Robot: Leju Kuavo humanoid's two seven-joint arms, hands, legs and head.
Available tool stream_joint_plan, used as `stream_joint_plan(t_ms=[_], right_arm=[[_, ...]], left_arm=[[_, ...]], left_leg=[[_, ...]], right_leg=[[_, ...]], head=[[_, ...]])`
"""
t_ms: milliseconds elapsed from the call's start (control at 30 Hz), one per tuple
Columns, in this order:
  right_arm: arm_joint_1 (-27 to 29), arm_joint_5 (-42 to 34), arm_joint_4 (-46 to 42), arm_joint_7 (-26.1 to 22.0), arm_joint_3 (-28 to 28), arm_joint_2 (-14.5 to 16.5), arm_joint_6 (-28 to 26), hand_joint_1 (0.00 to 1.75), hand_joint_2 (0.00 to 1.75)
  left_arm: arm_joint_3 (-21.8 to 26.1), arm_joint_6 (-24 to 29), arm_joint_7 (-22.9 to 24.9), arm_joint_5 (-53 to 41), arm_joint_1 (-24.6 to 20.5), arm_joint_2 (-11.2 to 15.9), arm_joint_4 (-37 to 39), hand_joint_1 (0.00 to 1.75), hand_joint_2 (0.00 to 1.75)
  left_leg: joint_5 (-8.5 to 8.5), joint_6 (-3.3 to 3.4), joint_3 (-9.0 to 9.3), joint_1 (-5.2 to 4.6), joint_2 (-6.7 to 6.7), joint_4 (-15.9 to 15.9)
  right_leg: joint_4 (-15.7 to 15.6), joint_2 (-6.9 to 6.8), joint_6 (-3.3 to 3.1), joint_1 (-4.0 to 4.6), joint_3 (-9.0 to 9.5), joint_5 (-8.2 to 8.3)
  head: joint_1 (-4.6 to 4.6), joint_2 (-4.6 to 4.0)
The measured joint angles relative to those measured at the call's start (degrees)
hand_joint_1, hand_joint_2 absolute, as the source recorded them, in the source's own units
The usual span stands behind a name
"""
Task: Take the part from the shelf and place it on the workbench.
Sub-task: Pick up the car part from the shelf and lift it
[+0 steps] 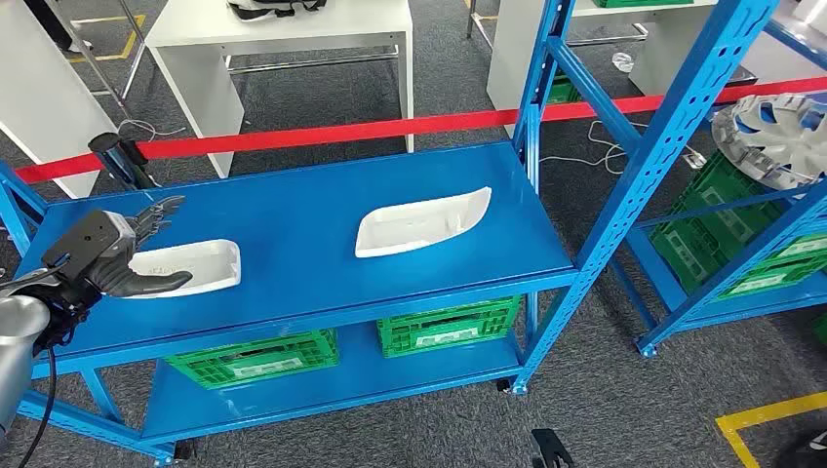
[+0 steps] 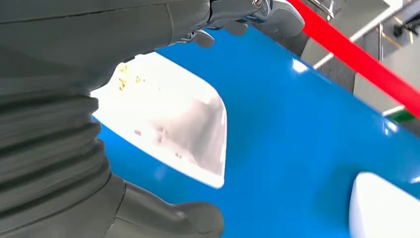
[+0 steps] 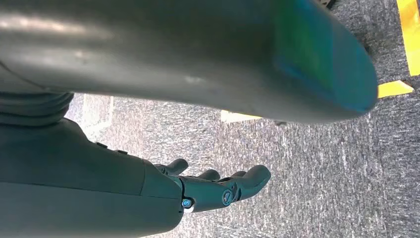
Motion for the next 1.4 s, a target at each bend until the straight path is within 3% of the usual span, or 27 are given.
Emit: stream_joint_plan(t_ms=[167,433,767,1000,1233,1400], right_arm=[[-0.03,0.18,0.00,-0.18,-0.01,-0.08,0.01,0.00,0.00],[0.19,1.30,0.00,-0.91,-0.01,-0.21,0.12,0.00,0.00],[0.15,1.04,0.00,-0.20,-0.01,-0.28,0.17,0.00,0.00],[0.15,0.77,0.00,0.03,-0.01,-0.28,-0.41,0.00,0.00],[-0.01,1.19,0.00,0.20,-0.01,-0.26,-0.55,0.00,0.00],[-0.08,1.27,0.00,0.17,-0.01,-0.24,-0.55,0.00,0.00]], left_arm=[[-0.29,-0.59,-0.04,-1.12,1.22,0.43,-1.76,0.00,1.75],[-0.61,-2.36,-0.79,-2.40,6.44,4.07,-8.23,0.00,1.75],[-0.90,-1.02,0.59,-7.01,8.60,4.42,-12.06,0.00,1.75],[-2.59,12.04,3.10,-16.97,8.31,2.73,-12.19,0.00,1.75],[-4.55,42.11,12.27,-33.34,8.33,-2.01,-12.52,0.00,1.75],[-6.25,46.06,13.75,-35.97,8.37,-3.89,-12.44,0.00,1.75]], left_leg=[[0.00,0.00,-0.08,0.00,0.02,-0.02],[0.00,-0.02,0.00,0.00,0.07,-0.06],[0.00,-0.01,0.00,-0.01,0.05,-0.04],[0.00,-0.01,0.02,-0.03,0.06,-0.03],[-0.01,0.00,-0.01,-0.04,-0.02,-0.03],[-0.02,0.02,0.00,-0.04,0.01,-0.03]], right_leg=[[0.00,0.01,0.00,0.01,0.01,0.00],[0.00,0.07,-0.01,0.07,-0.05,-0.01],[-0.01,0.05,0.00,0.02,-0.06,0.00],[-0.01,0.05,0.00,0.03,-0.06,0.00],[-0.01,-0.02,0.00,0.00,-0.04,0.00],[-0.01,0.00,0.01,-0.01,-0.05,0.00]], head=[[-0.01,0.00],[-0.01,0.00],[-0.01,0.00],[-0.01,0.00],[0.00,0.00],[0.00,0.00]])
